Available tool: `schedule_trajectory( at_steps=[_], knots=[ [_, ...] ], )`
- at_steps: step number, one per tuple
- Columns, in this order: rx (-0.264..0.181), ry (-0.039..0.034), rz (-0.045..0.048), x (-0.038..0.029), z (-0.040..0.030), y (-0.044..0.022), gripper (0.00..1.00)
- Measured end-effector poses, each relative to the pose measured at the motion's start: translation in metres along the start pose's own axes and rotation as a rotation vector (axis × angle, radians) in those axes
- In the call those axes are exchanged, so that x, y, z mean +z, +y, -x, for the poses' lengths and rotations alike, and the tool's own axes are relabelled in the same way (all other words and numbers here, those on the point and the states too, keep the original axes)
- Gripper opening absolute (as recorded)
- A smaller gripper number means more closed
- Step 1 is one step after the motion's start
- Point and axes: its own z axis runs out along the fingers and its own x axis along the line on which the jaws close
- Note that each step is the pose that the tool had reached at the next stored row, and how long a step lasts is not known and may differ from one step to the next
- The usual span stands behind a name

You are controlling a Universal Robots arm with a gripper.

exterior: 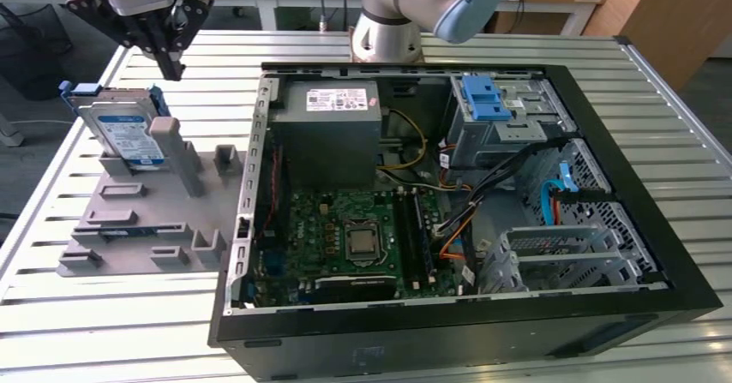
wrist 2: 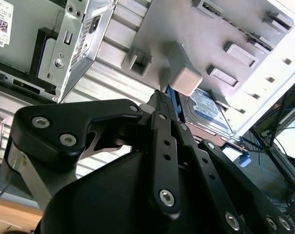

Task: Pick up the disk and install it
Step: 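Reach for the disk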

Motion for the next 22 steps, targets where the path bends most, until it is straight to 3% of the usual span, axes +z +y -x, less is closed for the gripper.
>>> schedule_trajectory(
  at_steps=[9,22],
  knots=[
    [0.0,-0.0001,0.0,0.0012,-0.0134,0.0024,0.11],
    [0.0,0.0001,0.0,0.0042,-0.0331,0.0151,0.11]
  ],
)
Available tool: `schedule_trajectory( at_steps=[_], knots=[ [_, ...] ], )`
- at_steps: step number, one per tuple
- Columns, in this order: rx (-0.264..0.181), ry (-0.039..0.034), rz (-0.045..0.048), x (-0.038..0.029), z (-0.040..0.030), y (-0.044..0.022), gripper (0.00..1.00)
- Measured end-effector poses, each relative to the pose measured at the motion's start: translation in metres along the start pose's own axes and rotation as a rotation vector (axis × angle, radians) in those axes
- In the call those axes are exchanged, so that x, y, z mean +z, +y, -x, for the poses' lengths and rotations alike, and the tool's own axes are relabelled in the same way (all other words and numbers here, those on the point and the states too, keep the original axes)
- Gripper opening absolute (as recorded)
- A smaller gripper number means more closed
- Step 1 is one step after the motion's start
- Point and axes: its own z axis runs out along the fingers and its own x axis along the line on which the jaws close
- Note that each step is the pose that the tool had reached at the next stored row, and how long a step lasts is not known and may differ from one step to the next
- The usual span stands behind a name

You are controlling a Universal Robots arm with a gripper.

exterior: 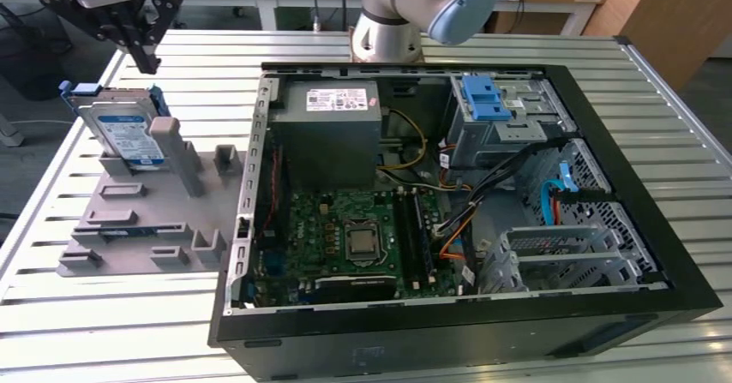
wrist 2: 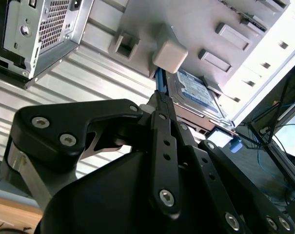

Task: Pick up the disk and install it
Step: 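Reach for the disk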

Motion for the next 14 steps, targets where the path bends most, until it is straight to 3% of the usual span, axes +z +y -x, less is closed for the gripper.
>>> schedule_trajectory(
  at_steps=[4,14],
  knots=[
    [0.0,0.0,0.0,0.0007,-0.0062,0.0007,0.11],
    [0.0,0.0,0.0,0.0009,-0.0082,0.0006,0.11]
  ],
)
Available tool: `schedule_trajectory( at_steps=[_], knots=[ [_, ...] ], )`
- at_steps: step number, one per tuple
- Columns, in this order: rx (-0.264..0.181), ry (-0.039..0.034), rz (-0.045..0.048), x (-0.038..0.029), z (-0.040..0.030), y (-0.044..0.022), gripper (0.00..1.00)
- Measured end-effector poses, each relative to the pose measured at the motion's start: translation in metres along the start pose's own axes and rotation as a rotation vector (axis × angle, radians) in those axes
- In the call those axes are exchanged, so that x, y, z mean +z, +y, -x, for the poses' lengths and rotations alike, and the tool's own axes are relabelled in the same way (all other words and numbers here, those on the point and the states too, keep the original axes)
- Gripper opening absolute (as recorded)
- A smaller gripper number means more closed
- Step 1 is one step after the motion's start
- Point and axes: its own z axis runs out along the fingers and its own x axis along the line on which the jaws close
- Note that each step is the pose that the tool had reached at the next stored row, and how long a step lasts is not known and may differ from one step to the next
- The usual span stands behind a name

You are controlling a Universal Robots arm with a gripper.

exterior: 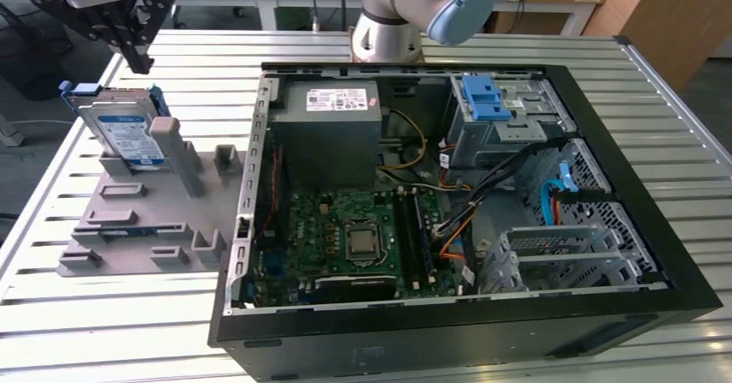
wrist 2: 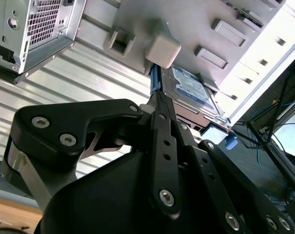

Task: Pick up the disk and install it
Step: 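Reach for the disk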

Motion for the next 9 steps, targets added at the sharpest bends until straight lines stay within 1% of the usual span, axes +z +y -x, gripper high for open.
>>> schedule_trajectory(
  at_steps=[4,9],
  knots=[
    [0.0,-0.0001,0.0,0.0001,-0.0018,-0.0001,0.11],
    [0.0,0.0,0.0,0.0001,-0.0022,-0.0001,0.11]
  ],
)
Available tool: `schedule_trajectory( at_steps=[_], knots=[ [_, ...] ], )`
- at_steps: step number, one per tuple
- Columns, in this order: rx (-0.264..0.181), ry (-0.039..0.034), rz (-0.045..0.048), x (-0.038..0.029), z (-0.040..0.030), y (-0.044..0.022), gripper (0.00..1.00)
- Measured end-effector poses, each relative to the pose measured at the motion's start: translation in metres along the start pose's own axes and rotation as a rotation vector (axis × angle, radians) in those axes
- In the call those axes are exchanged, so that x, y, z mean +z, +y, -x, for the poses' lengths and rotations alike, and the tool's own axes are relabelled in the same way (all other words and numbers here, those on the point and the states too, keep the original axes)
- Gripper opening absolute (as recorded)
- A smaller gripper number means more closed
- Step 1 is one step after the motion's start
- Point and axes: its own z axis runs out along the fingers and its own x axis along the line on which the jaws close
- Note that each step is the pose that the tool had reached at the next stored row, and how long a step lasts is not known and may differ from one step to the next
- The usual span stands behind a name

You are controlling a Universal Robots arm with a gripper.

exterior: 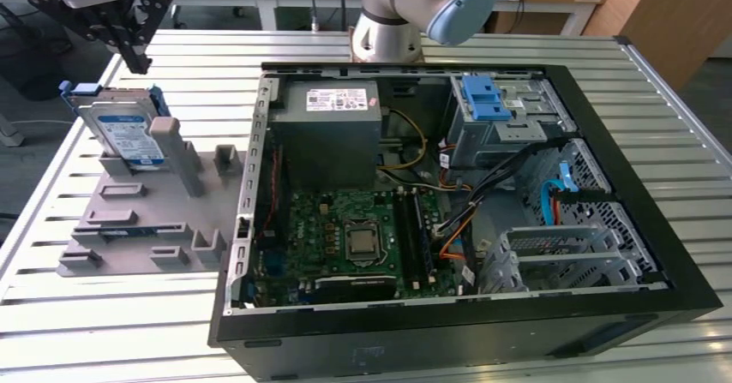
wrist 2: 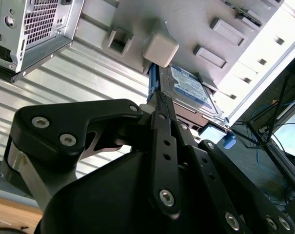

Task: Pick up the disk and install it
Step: 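Reach for the disk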

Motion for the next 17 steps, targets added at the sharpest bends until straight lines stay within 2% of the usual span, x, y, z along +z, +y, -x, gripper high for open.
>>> schedule_trajectory(
  at_steps=[17],
  knots=[
    [0.0,0.0,0.0,0.0003,-0.0056,-0.0003,0.11]
  ],
)
